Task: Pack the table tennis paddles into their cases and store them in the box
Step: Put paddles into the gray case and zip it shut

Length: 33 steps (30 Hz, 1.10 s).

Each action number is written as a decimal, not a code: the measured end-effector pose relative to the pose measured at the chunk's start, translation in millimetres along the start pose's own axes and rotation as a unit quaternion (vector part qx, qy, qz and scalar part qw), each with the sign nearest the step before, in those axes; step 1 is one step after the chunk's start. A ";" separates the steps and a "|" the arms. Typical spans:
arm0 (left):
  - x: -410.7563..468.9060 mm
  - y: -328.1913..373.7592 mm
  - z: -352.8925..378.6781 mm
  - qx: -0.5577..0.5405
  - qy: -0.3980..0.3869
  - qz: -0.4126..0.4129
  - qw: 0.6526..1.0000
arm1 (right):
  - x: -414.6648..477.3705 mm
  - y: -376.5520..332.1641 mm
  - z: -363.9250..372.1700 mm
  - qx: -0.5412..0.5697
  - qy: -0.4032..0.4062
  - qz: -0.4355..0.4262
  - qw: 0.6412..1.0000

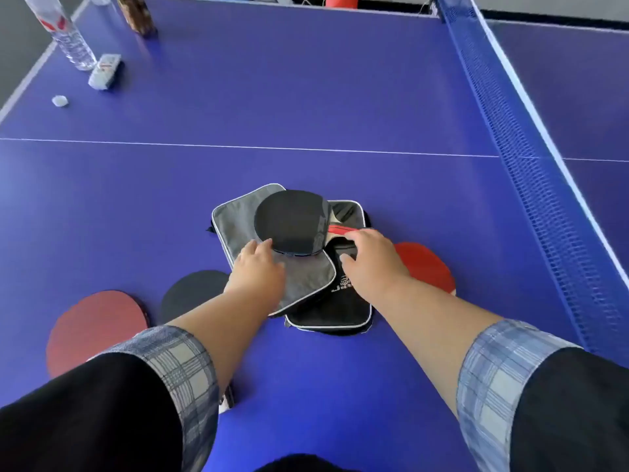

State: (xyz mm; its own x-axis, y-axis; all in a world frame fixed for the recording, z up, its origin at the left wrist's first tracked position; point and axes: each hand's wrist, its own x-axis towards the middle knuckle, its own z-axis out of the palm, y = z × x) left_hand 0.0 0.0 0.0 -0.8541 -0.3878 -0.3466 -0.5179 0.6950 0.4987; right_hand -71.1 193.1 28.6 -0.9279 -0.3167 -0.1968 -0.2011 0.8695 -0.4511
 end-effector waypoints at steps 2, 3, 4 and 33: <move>16.5 9.5 8.4 -0.082 0.059 -0.041 0.994 | 29.8 6.3 3.8 -0.062 0.023 -0.002 0.998; 24.5 13.8 12.1 -0.115 0.087 -0.075 0.987 | 43.8 11.7 7.6 -0.101 0.012 0.000 0.995; 34.2 17.5 13.6 -0.147 0.103 -0.107 0.978 | 53.3 15.1 8.0 -0.128 -0.016 0.009 0.992; 18.1 46.1 32.7 0.030 0.014 0.120 0.992 | -34.4 66.6 -3.4 -0.032 0.094 0.193 0.976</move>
State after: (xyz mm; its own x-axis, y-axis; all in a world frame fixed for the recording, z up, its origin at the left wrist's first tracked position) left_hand -37.8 44.8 -9.3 -0.9540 -0.2232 -0.2002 -0.2964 0.8040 0.5155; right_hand -53.6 263.2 8.2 -0.9782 0.1095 -0.1764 0.1619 0.9341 -0.3180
